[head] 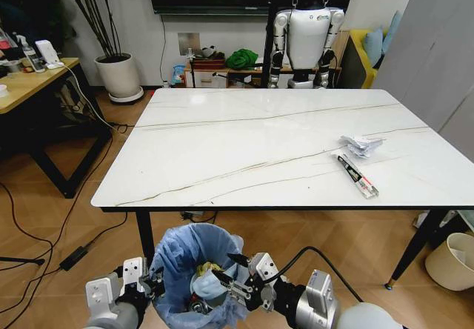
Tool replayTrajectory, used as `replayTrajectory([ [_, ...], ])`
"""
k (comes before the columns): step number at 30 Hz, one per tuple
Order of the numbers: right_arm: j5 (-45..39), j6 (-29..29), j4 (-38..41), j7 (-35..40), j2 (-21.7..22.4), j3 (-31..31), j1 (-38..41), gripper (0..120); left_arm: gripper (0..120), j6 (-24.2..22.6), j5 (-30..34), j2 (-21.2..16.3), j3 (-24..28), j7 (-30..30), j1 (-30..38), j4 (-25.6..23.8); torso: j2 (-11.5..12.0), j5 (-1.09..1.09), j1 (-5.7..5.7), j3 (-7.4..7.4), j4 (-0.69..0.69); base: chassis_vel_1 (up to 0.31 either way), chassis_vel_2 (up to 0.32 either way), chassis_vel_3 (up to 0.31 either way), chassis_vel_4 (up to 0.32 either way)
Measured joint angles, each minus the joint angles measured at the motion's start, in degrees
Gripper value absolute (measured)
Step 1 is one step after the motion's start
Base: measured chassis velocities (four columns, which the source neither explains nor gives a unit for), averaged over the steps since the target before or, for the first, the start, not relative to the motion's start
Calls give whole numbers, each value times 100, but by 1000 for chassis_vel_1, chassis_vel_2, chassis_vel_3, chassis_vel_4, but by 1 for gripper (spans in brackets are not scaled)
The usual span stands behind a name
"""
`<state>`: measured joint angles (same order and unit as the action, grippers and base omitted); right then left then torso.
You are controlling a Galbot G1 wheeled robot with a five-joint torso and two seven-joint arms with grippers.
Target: Pick up the trash bin and place the trash from the table into it.
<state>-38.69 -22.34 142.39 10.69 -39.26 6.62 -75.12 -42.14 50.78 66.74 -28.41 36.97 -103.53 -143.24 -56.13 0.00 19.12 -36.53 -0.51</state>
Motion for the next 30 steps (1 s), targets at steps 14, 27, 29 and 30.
replayTrajectory([
  [14,-1351,-238,97,1382,-386,-2466,609,100,0,0,0,-9,-91,-18,-161,0,0,0,0,0,2,0,0,0,0],
  [27,-650,-439,93,1175,-1426,-3998,-448,100,0,0,66,-49,-136,-40,-226,0,0,0,0,0,1,0,0,0,0],
  [29,-611,-466,93,1128,-1540,-4111,-491,100,0,0,104,-83,-195,-41,-250,0,0,0,0,0,1,0,0,0,0],
  [30,-587,-465,92,1109,-1561,-4146,-501,100,0,0,111,-92,-212,-43,-261,0,0,0,0,0,1,0,0,0,0],
])
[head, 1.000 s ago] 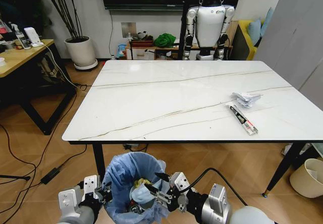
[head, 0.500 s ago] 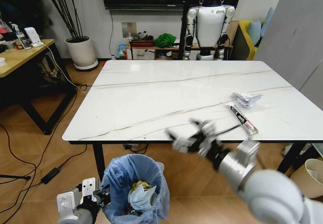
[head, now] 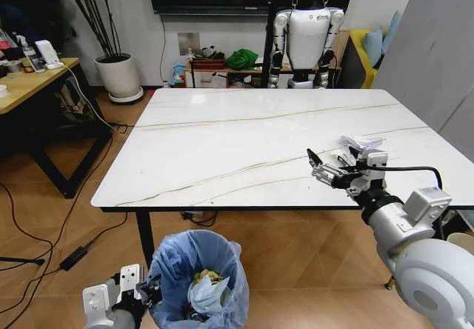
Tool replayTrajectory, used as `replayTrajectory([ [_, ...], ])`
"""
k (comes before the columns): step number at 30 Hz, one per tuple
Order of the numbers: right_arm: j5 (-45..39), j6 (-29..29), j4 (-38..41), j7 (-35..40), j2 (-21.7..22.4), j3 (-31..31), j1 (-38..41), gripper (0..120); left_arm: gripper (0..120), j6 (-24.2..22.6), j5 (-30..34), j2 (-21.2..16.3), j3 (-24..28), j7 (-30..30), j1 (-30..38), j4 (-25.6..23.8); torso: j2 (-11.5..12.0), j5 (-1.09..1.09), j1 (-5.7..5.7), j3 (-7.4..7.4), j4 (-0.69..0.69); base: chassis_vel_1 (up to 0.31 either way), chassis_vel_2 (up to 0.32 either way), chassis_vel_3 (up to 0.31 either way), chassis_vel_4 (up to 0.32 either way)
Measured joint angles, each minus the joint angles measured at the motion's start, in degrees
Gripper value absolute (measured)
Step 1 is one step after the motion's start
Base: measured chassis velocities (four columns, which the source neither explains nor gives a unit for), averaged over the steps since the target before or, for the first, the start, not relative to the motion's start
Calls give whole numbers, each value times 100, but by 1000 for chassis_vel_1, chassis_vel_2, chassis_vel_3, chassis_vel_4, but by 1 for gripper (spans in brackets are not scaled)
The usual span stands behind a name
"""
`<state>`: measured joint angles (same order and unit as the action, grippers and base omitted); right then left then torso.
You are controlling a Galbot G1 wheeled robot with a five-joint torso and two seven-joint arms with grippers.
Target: Pick up the trash bin and place the trash from the table into it.
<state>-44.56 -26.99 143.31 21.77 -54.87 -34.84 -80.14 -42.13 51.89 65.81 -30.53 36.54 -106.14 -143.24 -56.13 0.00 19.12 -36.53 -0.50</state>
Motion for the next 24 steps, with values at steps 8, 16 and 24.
replayTrajectory([
  [8,158,25,-2,-116,-129,-132,-97,100,0,0,50,-74,-110,-20,-80,0,0,2,0,0,0,-31,-25,41,34],
  [16,190,31,-6,-176,-151,-169,-177,100,0,0,83,-112,-143,-23,-86,0,0,-1,0,0,-1,-114,-112,91,110],
  [24,239,35,-7,-225,-156,-174,-223,100,0,0,75,-101,-145,-31,-141,0,0,2,0,0,0,-92,-92,82,93],
])
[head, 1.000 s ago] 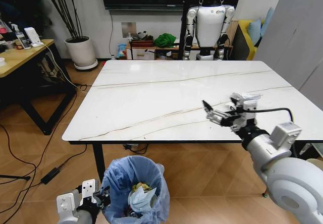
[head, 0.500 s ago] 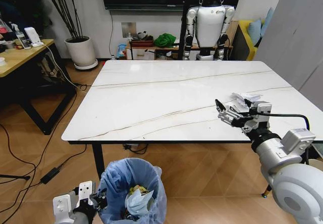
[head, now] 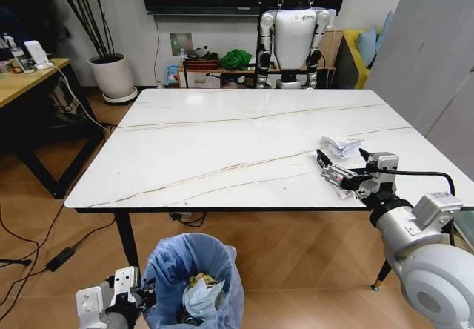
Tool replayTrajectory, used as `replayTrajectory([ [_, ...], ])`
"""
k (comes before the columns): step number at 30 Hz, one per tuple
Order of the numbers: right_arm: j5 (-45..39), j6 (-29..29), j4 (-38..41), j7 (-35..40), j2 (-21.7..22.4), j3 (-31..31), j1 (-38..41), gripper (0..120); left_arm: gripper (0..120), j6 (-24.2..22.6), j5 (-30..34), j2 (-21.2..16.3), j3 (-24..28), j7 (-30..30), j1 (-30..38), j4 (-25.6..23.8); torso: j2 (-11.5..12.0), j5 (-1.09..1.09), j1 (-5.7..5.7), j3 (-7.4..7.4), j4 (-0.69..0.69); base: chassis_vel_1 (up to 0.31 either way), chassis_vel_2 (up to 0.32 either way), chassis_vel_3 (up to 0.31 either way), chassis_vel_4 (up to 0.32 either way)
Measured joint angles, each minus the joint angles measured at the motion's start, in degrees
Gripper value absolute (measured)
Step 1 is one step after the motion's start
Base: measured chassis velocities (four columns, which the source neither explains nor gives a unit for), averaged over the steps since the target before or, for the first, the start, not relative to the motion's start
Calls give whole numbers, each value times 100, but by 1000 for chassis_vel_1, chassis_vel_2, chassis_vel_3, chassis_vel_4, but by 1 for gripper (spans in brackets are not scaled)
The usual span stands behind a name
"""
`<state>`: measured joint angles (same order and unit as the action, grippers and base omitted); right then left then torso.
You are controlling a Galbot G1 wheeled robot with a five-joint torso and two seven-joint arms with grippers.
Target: Pick up the trash bin and place the trash from the table into it.
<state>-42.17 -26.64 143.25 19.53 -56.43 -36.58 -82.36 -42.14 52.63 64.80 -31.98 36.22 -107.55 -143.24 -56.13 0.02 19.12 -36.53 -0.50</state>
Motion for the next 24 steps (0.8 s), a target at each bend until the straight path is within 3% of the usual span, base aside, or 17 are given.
replayTrajectory([
  [24,145,23,-204,-78,-80,194,29,100,0,0,6,-13,-64,-11,-16,0,0,-2,0,0,2,-130,-122,126,132],
])
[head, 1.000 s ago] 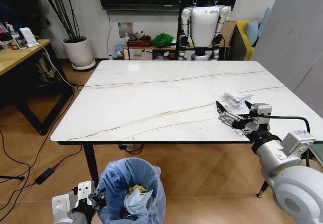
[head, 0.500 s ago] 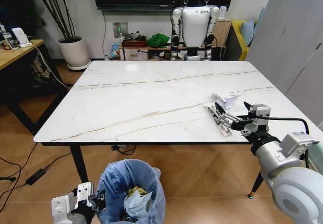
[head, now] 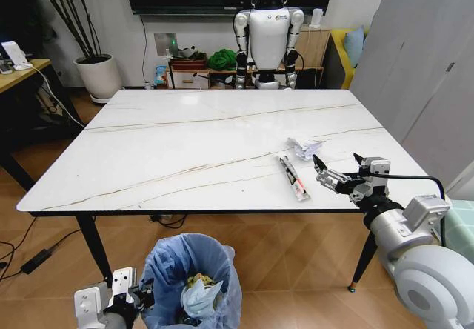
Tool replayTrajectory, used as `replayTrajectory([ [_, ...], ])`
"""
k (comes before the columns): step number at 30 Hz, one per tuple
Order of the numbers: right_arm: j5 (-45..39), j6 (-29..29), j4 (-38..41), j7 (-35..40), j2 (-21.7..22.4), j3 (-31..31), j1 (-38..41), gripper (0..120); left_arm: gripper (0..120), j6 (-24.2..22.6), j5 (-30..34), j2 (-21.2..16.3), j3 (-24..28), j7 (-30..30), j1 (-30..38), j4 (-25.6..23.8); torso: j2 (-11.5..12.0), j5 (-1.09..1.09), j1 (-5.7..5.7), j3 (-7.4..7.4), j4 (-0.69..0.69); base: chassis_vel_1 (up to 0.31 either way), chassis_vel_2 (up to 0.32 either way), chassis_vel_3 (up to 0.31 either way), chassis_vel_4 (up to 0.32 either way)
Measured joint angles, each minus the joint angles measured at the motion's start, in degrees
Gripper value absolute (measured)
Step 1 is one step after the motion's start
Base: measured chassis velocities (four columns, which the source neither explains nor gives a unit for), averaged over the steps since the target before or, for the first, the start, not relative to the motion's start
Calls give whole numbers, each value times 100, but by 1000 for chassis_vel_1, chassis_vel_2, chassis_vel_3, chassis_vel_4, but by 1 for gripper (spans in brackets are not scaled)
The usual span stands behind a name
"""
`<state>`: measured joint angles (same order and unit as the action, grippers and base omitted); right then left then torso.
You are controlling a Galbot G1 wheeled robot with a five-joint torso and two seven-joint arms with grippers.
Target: Pick up the trash bin and place the trash from the table into it.
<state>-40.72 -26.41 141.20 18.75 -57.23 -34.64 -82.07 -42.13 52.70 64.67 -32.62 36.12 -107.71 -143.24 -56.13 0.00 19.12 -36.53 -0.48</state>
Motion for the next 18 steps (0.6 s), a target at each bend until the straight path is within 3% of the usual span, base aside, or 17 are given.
replayTrajectory([
  [9,112,59,-74,-25,19,89,7,100,0,0,2,-1,-10,-1,1,0,0,1,0,0,-1,-146,-131,135,134],
  [18,149,16,-196,332,41,1021,-3,100,0,0,-13,-7,24,-9,6,0,0,2,0,0,-1,-32,-35,41,22],
])
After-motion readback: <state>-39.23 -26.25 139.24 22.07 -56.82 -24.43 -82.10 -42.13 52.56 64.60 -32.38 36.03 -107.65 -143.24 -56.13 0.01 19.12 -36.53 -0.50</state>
